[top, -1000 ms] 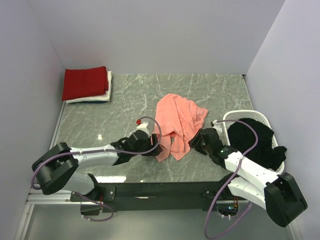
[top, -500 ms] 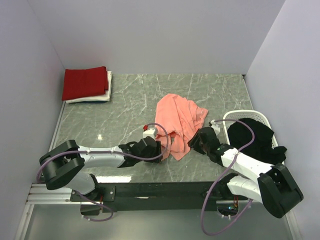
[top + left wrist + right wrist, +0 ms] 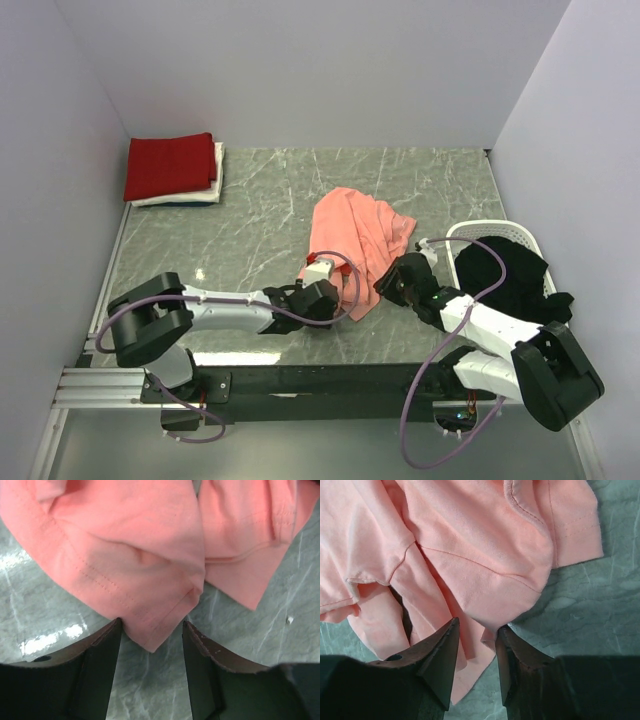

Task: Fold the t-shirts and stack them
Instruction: Flatten the tshirt out

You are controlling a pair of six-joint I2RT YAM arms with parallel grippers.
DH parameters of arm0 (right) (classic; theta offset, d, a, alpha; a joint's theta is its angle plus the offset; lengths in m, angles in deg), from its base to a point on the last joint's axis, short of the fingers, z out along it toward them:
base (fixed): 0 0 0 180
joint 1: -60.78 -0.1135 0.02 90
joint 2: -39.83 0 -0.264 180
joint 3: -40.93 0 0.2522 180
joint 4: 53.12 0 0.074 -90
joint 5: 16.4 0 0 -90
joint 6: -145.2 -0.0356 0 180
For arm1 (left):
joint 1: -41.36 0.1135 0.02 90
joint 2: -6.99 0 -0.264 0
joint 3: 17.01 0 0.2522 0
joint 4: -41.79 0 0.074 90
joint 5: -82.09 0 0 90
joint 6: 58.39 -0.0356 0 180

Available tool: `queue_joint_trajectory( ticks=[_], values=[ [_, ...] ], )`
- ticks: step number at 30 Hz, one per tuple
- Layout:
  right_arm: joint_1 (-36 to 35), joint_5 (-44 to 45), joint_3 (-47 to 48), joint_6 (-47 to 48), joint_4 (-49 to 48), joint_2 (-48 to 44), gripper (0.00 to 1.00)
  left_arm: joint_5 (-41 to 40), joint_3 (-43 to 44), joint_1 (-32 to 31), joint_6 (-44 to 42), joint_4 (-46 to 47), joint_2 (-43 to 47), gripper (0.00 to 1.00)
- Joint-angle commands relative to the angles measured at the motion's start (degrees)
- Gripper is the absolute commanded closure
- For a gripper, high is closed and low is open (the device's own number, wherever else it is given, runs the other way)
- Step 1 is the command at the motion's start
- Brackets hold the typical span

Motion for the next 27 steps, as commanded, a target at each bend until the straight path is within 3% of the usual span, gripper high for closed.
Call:
queue_joint_trajectory(
  ticks=[1, 4, 5, 6, 8, 10, 14, 21, 27],
  values=[
    [-0.5, 0.4, 1.2, -0.2, -2.4, 0.3, 0.59, -3.5, 2.7, -1.2, -0.2, -2.7, -2.7, 0.44],
    [-0.4, -0.2, 1.1, -0.2, -3.0, 0.7, 0.61, -4.7, 2.9, -1.2, 0.3, -3.3, -4.1, 0.57],
    [-0.5, -0.6, 1.1, -0.2, -3.0, 0.8, 0.62, -5.3, 3.0, -1.2, 0.9, -3.9, -4.2, 0.70],
    [-0.4, -0.7, 1.2, -0.2, -3.0, 0.8, 0.64, -6.2, 3.2, -1.2, 1.1, -5.2, -4.1, 0.76],
    [-0.5, -0.7, 1.3, -0.1, -2.6, 0.5, 0.69, -9.4, 2.9, -1.1, 2.3, -7.0, -3.1, 0.91],
    [-0.5, -0.5, 1.5, 0.2, -1.7, 0.0, 0.78, -12.3, 2.2, -1.0, 3.0, -9.3, -0.5, 0.99],
    [-0.3, 1.2, 3.2, 1.0, 2.3, -2.7, 0.99, -14.5, -0.2, 2.7, 5.6, -11.9, 6.8, 0.99],
    [1.4, 5.1, 9.9, 4.0, 13.8, -15.1, 1.00, -11.9, -6.4, 14.6, 7.7, -12.1, 30.5, 0.99],
    [4.9, 7.1, 19.6, 7.1, 23.7, -24.6, 1.00, -15.3, -1.5, 22.9, 6.5, -17.3, 43.3, 0.99]
  ],
)
